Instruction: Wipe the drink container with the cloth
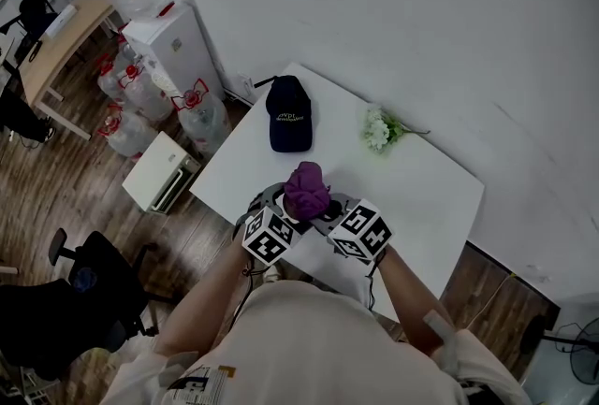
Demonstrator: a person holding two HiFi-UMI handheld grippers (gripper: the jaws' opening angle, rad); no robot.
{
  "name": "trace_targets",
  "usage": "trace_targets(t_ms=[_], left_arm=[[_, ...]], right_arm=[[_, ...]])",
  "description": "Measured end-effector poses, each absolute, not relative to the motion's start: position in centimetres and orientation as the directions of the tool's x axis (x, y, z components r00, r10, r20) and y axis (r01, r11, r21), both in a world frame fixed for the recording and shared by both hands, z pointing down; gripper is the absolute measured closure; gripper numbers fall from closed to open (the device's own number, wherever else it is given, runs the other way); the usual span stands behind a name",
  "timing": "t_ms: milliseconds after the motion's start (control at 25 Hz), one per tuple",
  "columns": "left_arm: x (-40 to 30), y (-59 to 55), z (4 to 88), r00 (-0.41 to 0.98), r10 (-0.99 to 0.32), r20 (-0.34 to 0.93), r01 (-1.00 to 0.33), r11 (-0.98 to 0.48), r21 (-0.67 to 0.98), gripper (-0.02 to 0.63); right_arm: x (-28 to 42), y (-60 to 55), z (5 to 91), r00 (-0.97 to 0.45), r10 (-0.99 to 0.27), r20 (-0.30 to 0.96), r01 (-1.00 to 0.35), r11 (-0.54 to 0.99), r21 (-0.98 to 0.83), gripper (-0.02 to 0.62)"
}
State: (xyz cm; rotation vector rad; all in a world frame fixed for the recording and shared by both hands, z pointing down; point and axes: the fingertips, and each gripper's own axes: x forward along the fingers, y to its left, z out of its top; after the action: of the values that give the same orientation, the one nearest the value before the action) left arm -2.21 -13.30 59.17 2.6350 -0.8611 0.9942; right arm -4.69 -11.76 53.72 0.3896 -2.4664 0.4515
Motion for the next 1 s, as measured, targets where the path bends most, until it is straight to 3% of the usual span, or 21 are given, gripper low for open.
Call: trace_targets(t_ms=[280,400,600,1000], left_arm=[[-2.3,-13.8,59.3,0.599,-0.442,0.668,-0.602,-0.798,0.012,0.192],[-2.3,-13.8,59.3,0.599,-0.441,0.669,-0.603,-0.798,0.013,0.192],[-2.4,-14.3,59.1,0.591,-0.453,0.668,-0.622,-0.783,0.019,0.192],[-2.3,-14.3,59.3,0.57,-0.433,0.698,-0.624,-0.781,0.025,0.192]], right_arm=[[1.3,-13.9,54.0,-0.668,-0.436,0.603,-0.629,0.764,-0.145,0.528],[2.8,-12.8,55.5,-0.635,-0.405,0.658,-0.631,0.763,-0.139,0.528],[1.4,-9.6,57.8,-0.656,-0.26,0.709,-0.508,0.846,-0.16,0.528],[-1.1,-11.8,59.9,-0.653,-0.309,0.692,-0.516,0.85,-0.107,0.526]])
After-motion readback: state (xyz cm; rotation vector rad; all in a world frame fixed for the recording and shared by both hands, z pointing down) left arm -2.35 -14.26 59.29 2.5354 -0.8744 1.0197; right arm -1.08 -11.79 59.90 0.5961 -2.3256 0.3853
